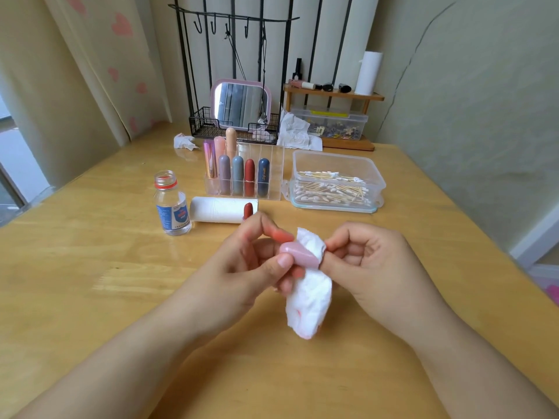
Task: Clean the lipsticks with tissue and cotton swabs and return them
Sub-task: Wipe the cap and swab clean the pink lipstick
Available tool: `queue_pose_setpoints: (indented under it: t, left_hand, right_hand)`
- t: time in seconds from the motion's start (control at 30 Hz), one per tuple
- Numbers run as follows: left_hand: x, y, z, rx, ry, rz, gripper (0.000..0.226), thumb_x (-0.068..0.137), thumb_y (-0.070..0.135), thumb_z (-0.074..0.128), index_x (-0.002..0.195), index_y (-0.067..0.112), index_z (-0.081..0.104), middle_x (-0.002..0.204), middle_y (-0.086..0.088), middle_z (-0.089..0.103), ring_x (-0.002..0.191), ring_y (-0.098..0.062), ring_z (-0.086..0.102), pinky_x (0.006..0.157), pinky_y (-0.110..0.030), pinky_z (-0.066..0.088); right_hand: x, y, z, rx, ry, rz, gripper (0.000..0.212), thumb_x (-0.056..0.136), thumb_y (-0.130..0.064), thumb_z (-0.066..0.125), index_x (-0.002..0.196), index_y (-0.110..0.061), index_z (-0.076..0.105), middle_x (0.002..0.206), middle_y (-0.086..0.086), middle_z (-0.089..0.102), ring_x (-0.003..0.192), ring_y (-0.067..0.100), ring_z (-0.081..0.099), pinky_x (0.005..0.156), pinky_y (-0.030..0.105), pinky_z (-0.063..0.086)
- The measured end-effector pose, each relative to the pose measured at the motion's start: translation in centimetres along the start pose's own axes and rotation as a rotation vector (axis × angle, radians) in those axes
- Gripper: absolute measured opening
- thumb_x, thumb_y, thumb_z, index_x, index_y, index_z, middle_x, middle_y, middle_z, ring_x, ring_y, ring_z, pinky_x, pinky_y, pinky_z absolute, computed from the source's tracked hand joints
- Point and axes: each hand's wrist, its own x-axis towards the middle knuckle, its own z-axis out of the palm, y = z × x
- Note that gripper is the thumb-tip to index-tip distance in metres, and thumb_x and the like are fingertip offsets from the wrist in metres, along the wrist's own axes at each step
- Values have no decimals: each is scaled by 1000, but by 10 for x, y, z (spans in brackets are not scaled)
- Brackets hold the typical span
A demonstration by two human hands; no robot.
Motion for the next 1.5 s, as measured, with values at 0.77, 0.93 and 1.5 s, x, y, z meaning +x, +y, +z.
queue_pose_setpoints:
  t: [0.77, 0.93, 1.5]
  left_hand:
    - [1, 3, 2, 106, 67, -50, 21, 86, 20, 57, 87, 3, 45, 68, -8, 64, 54, -18, 49, 55, -26, 44]
    - [1, 2, 3, 71, 50, 13, 16, 81, 9, 57, 91, 3, 46, 76, -5, 66, 65, -15, 58, 67, -28, 51]
    - [2, 4, 6, 62, 124, -98, 32, 84, 28, 55, 93, -2, 51, 68, -1, 65, 61, -18, 58, 63, -26, 52]
  right_hand:
    - [-3, 3, 2, -175, -14, -73, 18, 78, -7, 73, 64, -10, 62, 59, 7, 63, 54, 19, 56, 55, 27, 47]
    - [2, 1, -2, 47, -51, 124, 25, 73, -6, 77, 61, -14, 56, 52, -4, 53, 49, 8, 46, 49, 14, 38]
    - [0, 9, 1, -240, 31, -113, 18, 77, -8, 73, 65, -15, 61, 54, -6, 57, 53, 9, 51, 54, 23, 45]
